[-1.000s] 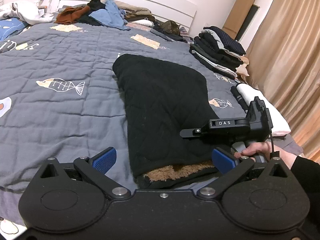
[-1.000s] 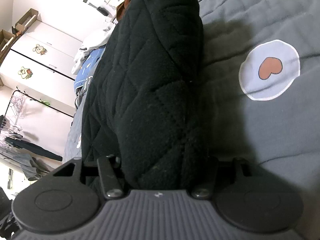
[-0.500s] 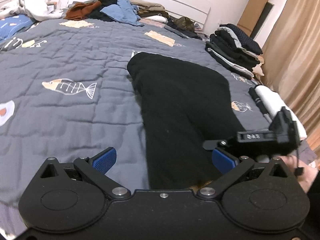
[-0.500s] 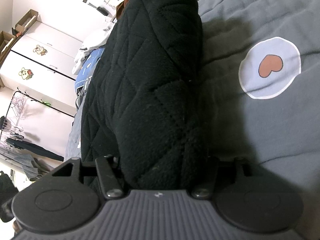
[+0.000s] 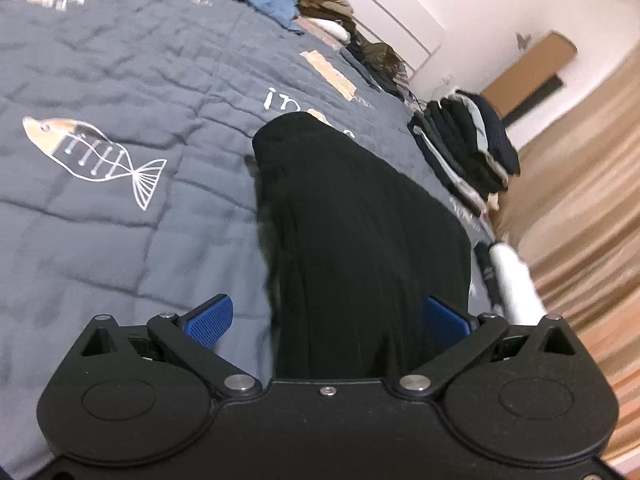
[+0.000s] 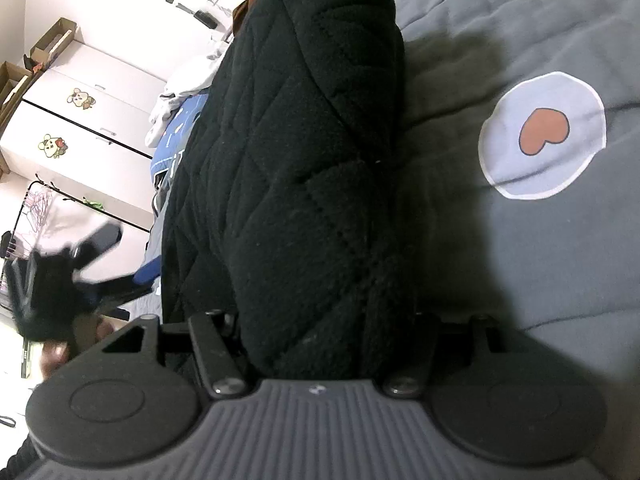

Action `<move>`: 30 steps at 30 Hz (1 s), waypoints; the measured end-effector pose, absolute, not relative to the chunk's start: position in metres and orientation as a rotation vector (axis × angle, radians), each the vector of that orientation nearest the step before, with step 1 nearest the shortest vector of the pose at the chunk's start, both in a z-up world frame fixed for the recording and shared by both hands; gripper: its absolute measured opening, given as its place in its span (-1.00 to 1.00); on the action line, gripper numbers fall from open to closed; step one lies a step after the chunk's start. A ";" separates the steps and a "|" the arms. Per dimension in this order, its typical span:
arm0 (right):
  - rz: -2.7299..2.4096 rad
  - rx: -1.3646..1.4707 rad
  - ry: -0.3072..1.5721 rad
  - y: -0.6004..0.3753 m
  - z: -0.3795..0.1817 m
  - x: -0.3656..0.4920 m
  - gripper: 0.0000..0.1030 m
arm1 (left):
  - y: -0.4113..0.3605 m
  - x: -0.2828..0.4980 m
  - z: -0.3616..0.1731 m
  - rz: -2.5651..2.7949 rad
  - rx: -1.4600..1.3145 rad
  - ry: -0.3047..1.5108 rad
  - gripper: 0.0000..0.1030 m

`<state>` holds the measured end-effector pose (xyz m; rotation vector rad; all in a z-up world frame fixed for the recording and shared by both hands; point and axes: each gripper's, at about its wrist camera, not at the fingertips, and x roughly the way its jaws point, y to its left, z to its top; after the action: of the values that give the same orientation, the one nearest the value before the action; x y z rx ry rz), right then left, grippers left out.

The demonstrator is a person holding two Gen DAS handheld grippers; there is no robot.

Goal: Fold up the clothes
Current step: 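Move the left gripper onto the jacket's fur-lined end and close it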

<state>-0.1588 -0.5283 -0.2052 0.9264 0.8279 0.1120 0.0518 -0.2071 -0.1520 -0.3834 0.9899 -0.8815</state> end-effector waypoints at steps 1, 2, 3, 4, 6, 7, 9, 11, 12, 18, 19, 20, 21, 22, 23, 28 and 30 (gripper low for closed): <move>0.112 0.924 0.829 -0.528 -0.205 -0.159 0.14 | -0.210 0.058 -0.155 -0.880 -0.395 0.997 0.99; 0.112 0.922 0.829 -0.528 -0.205 -0.159 0.15 | -0.212 0.063 -0.158 -0.877 -0.400 1.001 0.99; 0.112 0.921 0.830 -0.528 -0.205 -0.159 0.15 | -0.215 0.068 -0.160 -0.873 -0.398 1.006 0.99; 0.113 0.920 0.830 -0.528 -0.204 -0.159 0.16 | -0.219 0.073 -0.163 -0.868 -0.395 1.012 0.99; 0.113 0.918 0.831 -0.527 -0.204 -0.158 0.16 | -0.227 0.084 -0.169 -0.848 -0.384 1.024 0.99; 0.113 0.917 0.831 -0.527 -0.204 -0.158 0.17 | -0.230 0.088 -0.172 -0.843 -0.388 1.026 0.99; 0.113 0.913 0.831 -0.526 -0.203 -0.158 0.17 | -0.236 0.097 -0.178 -0.840 -0.404 1.026 0.99; 0.115 0.910 0.831 -0.526 -0.203 -0.158 0.17 | -0.241 0.105 -0.182 -0.840 -0.422 1.032 0.99; 0.116 0.910 0.831 -0.526 -0.203 -0.158 0.17 | -0.244 0.108 -0.185 -0.840 -0.435 1.035 0.99; 0.116 0.905 0.832 -0.525 -0.203 -0.160 0.18 | -0.260 0.125 -0.204 -0.864 -0.484 1.077 0.99; 0.116 0.902 0.833 -0.524 -0.203 -0.160 0.18 | -0.262 0.127 -0.206 -0.872 -0.482 1.078 0.99; 0.116 0.899 0.833 -0.523 -0.202 -0.160 0.19 | -0.263 0.129 -0.209 -0.881 -0.481 1.077 1.00; 0.116 0.896 0.834 -0.523 -0.201 -0.160 0.19 | -0.263 0.131 -0.210 -0.889 -0.483 1.079 1.00; 0.115 0.893 0.834 -0.522 -0.201 -0.159 0.20 | -0.263 0.133 -0.211 -0.897 -0.485 1.081 1.00; 0.115 0.891 0.835 -0.522 -0.200 -0.159 0.21 | -0.263 0.135 -0.212 -0.904 -0.487 1.084 1.00; 0.116 0.884 0.838 -0.518 -0.200 -0.159 0.23 | -0.271 0.141 -0.212 -0.919 -0.466 1.085 1.00; 0.115 0.884 0.838 -0.516 -0.200 -0.164 0.23 | -0.275 0.142 -0.211 -0.929 -0.457 1.088 1.00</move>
<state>-0.1637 -0.5165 -0.1999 0.8844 0.8376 0.1150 0.1421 -0.2752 -0.2109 -0.4566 1.0880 -0.9293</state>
